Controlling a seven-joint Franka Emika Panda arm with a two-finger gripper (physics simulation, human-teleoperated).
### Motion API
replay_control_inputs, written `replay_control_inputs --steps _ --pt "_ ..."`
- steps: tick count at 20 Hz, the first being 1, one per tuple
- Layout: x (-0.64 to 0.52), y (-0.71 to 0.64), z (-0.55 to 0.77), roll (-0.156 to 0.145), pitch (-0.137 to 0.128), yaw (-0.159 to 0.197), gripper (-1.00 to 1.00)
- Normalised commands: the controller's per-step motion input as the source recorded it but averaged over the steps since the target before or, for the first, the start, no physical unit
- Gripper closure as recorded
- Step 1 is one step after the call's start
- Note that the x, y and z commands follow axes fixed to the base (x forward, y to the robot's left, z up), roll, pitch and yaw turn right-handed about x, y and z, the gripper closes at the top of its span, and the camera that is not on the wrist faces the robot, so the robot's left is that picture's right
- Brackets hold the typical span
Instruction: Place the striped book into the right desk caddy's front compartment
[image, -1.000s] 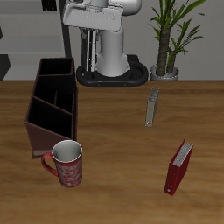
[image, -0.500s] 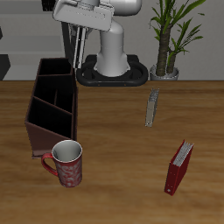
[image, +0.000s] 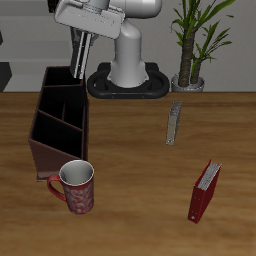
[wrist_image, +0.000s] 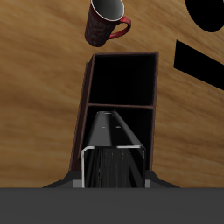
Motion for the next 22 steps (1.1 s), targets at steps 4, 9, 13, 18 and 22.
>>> replay_control_inputs --steps 4,9,13,18,22 --pt "0.06 -0.10 -0.01 -0.016 -0.002 -0.039 1.00" --pt "0.03 -0.01 0.00 0.001 -0.010 -0.055 1.00" --pt "0.09 0.04 -0.11 0.008 0.015 -0.023 1.00" --pt "0.09 0.10 -0.08 0.023 0.005 -0.019 1.00" --pt "0.05 0.05 -0.05 0.004 0.006 -0.008 1.00"
